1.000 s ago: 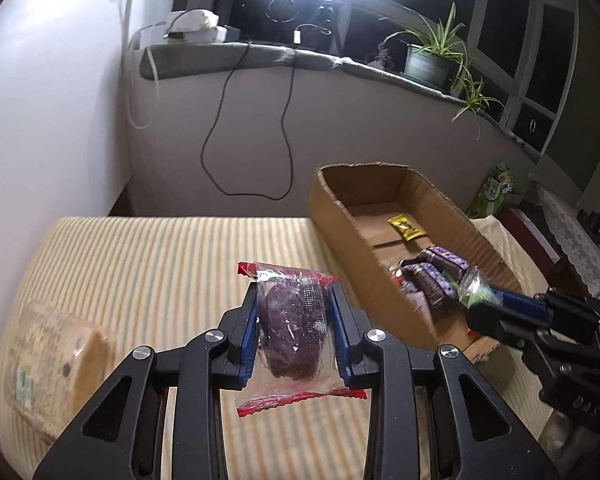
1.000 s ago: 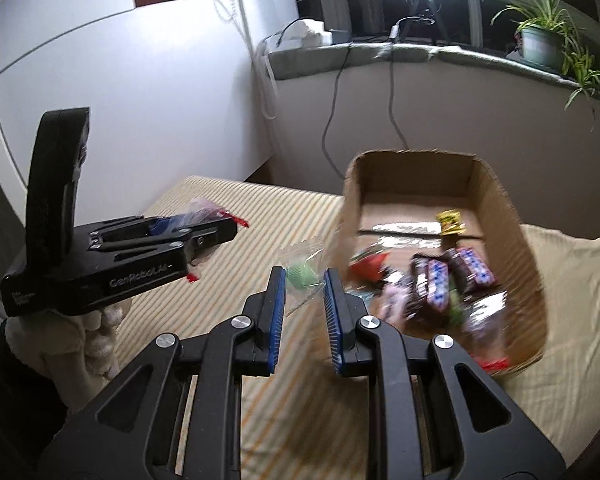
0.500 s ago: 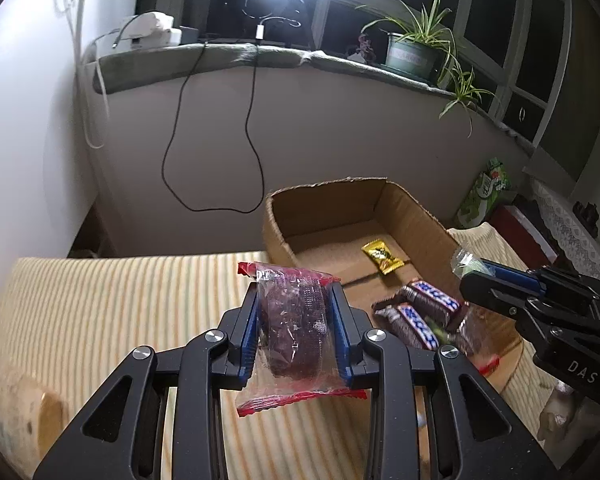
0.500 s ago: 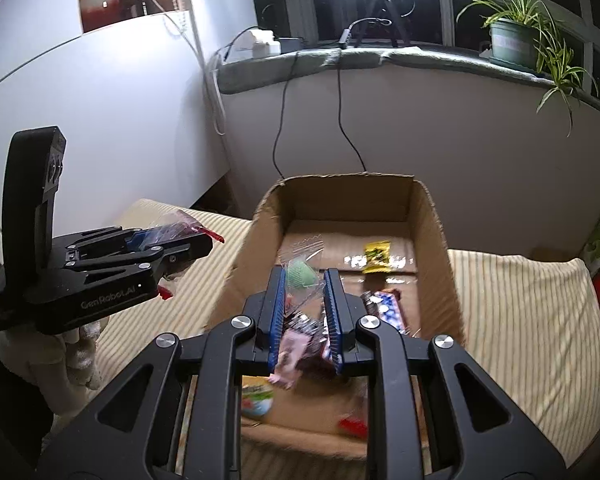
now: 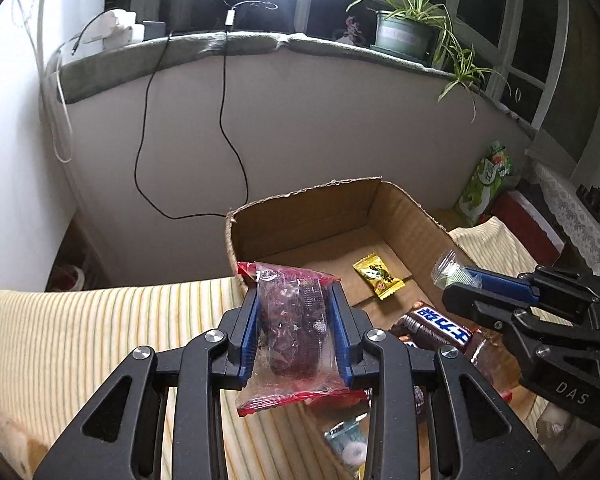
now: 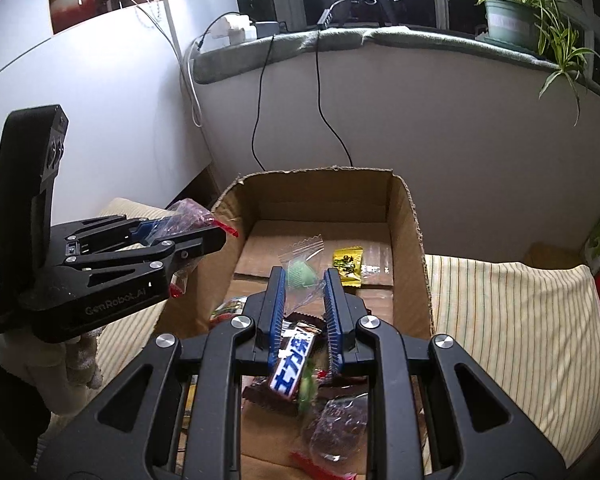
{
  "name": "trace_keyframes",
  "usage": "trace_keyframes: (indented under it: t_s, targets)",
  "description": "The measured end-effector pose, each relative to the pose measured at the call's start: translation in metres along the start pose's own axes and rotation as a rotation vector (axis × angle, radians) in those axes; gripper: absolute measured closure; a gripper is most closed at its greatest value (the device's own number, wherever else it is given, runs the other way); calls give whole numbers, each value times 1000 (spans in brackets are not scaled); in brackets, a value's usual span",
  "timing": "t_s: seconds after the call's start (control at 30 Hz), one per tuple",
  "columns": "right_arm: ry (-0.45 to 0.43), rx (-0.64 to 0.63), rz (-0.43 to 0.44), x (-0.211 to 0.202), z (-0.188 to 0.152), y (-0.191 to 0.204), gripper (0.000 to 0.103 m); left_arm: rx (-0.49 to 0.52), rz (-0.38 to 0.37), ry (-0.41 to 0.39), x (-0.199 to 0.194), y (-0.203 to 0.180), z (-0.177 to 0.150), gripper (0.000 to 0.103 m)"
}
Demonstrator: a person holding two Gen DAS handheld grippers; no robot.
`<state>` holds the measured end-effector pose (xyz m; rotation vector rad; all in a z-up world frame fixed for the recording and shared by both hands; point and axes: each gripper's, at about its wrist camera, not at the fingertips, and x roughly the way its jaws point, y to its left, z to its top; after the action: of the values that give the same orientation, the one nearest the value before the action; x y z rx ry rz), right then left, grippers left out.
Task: Organize snacks
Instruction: 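Lift both snacks and carry them over the cardboard box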
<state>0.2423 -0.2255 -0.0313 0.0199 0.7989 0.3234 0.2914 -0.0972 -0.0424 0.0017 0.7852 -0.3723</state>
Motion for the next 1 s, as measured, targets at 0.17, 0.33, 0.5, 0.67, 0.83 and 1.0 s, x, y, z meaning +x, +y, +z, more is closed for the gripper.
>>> trace_keyframes:
  t_s: [0.17,0.33,0.5,0.67,0.83,1.0]
  targets:
    - [11,1,1,5,0,-5,83,13,0,7,5,-5,2,73]
    - [23,1,3,9,0,-7,83,19,-1,11,9,-7,3,73]
    - [27,7,0,10,0,-8,82,27,0,12,9,-9,3,73]
    - [26,12,-1,9,0,-8,82,28,2,9,8,-10,4,72]
    - [24,13,-8,7,0,-8,81,28,7,6,8,-11,4,72]
    - [24,17,-19,5,0,-10,79,34,7,7,6,-12,3,71]
